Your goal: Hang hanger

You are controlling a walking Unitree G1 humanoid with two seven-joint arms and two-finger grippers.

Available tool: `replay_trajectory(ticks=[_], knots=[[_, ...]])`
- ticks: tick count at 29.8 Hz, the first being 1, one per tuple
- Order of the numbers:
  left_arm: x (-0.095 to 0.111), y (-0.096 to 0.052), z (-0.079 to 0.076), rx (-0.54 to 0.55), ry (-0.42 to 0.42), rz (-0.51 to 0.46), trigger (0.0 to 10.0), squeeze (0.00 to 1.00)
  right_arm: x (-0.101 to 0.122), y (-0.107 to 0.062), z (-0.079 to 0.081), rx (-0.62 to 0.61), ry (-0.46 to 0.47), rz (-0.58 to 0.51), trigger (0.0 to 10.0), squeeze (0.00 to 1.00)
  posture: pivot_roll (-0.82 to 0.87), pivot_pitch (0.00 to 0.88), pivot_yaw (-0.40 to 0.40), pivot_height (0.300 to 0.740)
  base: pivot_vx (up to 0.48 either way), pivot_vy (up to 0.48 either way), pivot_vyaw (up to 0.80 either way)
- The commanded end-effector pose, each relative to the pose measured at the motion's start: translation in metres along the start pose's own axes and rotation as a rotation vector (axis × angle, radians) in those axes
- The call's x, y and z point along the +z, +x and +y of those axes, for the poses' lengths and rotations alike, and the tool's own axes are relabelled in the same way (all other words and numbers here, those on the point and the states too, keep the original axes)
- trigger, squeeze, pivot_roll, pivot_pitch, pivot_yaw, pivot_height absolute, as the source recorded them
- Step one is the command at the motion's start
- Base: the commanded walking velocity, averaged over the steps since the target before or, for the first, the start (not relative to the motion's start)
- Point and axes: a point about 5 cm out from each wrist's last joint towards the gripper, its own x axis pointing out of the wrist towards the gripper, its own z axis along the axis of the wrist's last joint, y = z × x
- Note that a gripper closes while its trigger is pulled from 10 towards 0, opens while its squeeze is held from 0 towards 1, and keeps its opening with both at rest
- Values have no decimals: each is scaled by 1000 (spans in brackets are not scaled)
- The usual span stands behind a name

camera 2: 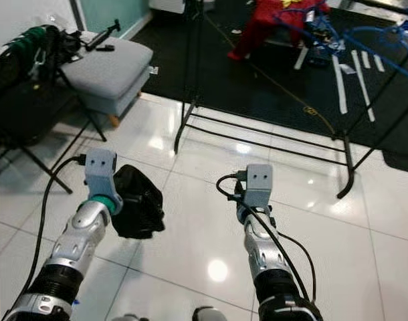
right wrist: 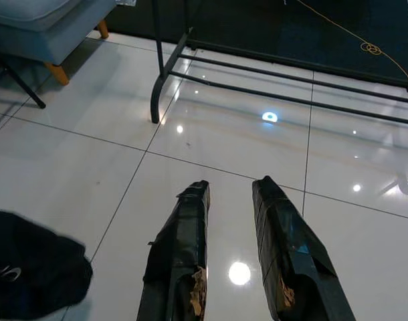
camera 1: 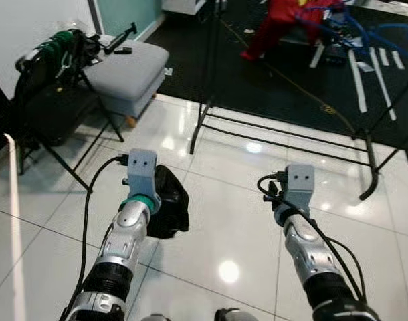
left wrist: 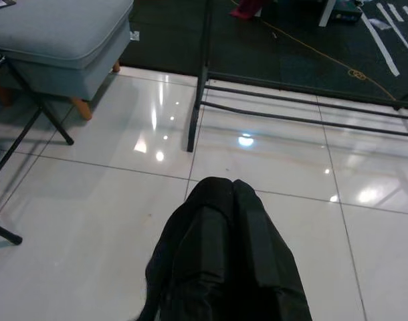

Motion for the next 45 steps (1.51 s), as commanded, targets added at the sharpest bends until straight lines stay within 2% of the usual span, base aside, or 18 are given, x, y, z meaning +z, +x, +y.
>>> replay_trajectory(ticks=[1,11,14,25,26,28,29,30,31,32,33,34,35,36,37,40,42,45], knots=[[-3,0,-2,-7,12,6,10000,0,-7,-3,-5,-18,1,25,10000,0,-52,14,25,740,0,0,0],[-7,0,-1,-1,-5,37,10000,0,-8,-5,-7,-24,-2,24,10000,0,-59,7,30,740,0,-313,0],[-9,0,3,31,-40,50,10000,0,-9,-5,-7,-24,-2,23,10000,0,-59,7,29,740,0,0,0],[-7,1,10,71,-41,66,10000,0,-5,-5,-7,-17,3,5,10000,0,-57,15,25,740,0,0,0],[1,4,10,38,17,61,10000,0,-1,-5,-5,21,-58,-20,10000,0,-63,20,24,740,0,0,0],[1,4,10,38,17,61,10000,0,-1,-5,-5,21,-58,-20,10000,0,-63,20,24,740,0,0,0],[7,6,9,14,60,57,10000,0,2,-5,-3,50,-105,-38,10000,0,-64,20,24,740,0,0,0],[23,9,-3,-123,156,11,10000,0,3,-10,13,209,-266,-80,10000,0,-70,26,27,740,0,0,0],[23,9,-3,-123,156,11,10000,0,3,-10,13,209,-266,-80,10000,0,-70,26,27,740,0,0,0],[33,9,-13,-223,223,-19,10000,0,1,-15,24,329,-378,-101,10000,0,-70,26,27,740,0,0,0],[33,9,-13,-223,223,-19,10000,0,1,-15,24,329,-378,-101,10000,0,-70,26,27,740,0,0,0],[45,13,-20,-286,252,-55,10000,0,-2,-22,34,440,-485,-132,10000,0,-72,28,27,740,0,0,0],[45,13,-20,-286,252,-55,10000,0,-2,-22,34,440,-485,-132,10000,0,-72,28,27,740,0,0,0],[58,17,-23,-307,259,-89,10000,0,-6,-28,41,509,-560,-160,10000,0,-72,31,28,740,0,0,0],[58,17,-23,-307,259,-89,10000,0,-6,-28,41,509,-560,-160,10000,0,-72,31,28,740,0,0,0],[81,26,-24,-278,221,-125,10000,0,-6,-36,46,539,-570,-218,10000,0,-60,35,23,740,0,0,0],[98,31,-27,-248,186,-148,10000,0,-2,-38,48,530,-520,-265,10000,0,-53,36,22,740,0,0,0],[108,33,-29,-216,164,-170,10000,0,1,-38,50,533,-493,-286,10000,0,-53,37,30,740,0,0,0]])
